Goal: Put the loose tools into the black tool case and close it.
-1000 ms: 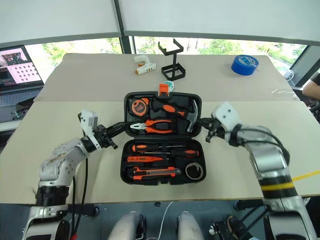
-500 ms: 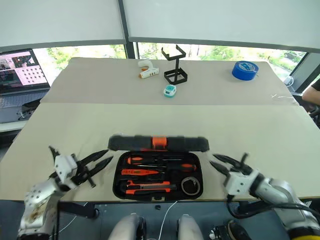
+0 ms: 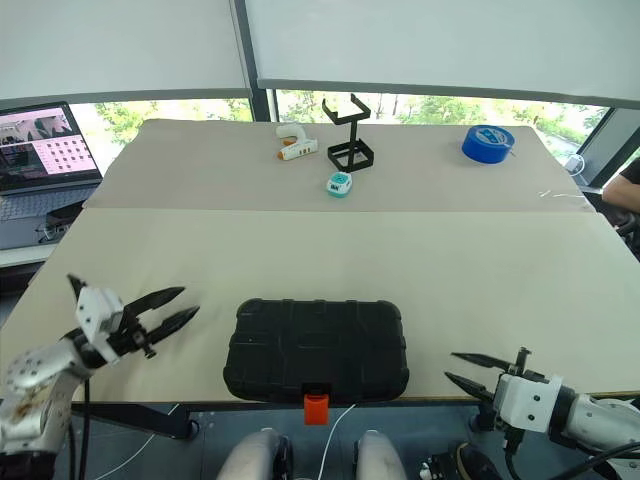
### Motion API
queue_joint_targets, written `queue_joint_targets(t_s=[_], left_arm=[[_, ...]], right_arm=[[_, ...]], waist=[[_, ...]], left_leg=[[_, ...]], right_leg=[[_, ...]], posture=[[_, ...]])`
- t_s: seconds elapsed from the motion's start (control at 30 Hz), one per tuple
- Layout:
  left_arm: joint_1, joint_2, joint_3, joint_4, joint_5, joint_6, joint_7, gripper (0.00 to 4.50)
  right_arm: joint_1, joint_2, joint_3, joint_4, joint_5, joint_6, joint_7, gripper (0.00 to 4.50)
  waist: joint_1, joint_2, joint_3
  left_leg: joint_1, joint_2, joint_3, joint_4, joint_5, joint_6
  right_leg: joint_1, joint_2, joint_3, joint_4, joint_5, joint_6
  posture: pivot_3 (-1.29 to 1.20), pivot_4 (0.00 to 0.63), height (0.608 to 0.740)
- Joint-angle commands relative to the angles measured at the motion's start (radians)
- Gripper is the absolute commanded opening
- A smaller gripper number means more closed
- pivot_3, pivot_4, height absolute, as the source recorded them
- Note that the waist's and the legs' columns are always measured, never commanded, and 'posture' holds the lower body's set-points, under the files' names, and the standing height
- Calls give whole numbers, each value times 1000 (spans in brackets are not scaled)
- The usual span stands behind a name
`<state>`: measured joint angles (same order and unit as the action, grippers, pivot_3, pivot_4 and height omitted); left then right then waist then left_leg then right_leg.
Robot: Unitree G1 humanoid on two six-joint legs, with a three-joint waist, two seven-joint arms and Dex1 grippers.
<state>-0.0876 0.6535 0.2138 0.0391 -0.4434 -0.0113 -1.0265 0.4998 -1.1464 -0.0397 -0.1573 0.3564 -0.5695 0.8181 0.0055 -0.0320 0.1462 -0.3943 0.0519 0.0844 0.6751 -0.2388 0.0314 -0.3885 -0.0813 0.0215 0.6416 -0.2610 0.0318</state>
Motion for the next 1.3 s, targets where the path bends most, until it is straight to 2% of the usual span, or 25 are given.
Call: queue_joint_targets(t_s=[0.03,0.07,0.2,0.33,0.43,0.7,0.97,1.13,1.2,1.3], left_arm=[[-102,29,-76,51,62,16,-39,322],[-137,30,-104,76,78,22,-56,113],[-255,27,-206,190,151,44,-105,113],[-320,6,-270,252,185,53,-144,113],[-319,5,-280,254,186,59,-157,113],[-222,20,-246,193,173,104,-129,113],[-120,-43,-218,0,119,201,-38,113],[-90,-62,-214,-51,131,242,9,113],[-67,-58,-165,-88,92,280,32,113],[-47,32,-96,-91,23,332,-53,113]], right_arm=[[46,-46,38,-190,93,198,105,0],[47,-51,58,-240,94,250,117,0],[-54,3,147,-367,63,435,110,0],[-244,121,228,-365,-34,539,76,0],[-344,191,234,-338,-71,582,56,0],[-582,352,202,-208,-145,598,14,0],[-778,491,226,47,-265,554,-28,0],[-820,519,217,137,-310,515,-35,0],[-824,504,173,172,-302,508,-37,0],[-797,474,121,191,-272,489,-15,0]], waist=[[3,0,0],[2,0,0],[2,-2,0],[2,-3,0],[1,-5,1],[-7,-5,1],[-7,-5,1],[-6,-5,1],[-7,-5,1],[-9,-5,2]], left_leg=[[0,0,0,0,0,0],[0,0,0,0,0,0],[-2,-1,0,0,-1,0],[-6,-1,0,3,-1,0],[-11,-1,0,3,-1,0],[-13,-1,0,4,0,-1],[-13,-1,1,4,0,-1],[-14,-2,1,4,0,-1],[-13,-2,1,4,0,-1],[-14,-2,1,3,0,-1]], right_leg=[[0,0,0,0,0,0],[0,1,0,0,0,0],[-2,3,0,0,0,0],[-5,5,0,0,0,0],[-11,5,0,1,0,0],[-16,5,2,6,0,0],[-16,4,1,6,1,0],[-16,4,1,6,1,0],[-16,4,1,6,1,0],[-16,4,1,6,1,0]], posture=[[0,150,740],[0,150,740],[0,150,740],[0,150,740],[0,150,740],[0,150,740],[0,150,740],[0,150,740],[0,150,740],[0,150,740]])
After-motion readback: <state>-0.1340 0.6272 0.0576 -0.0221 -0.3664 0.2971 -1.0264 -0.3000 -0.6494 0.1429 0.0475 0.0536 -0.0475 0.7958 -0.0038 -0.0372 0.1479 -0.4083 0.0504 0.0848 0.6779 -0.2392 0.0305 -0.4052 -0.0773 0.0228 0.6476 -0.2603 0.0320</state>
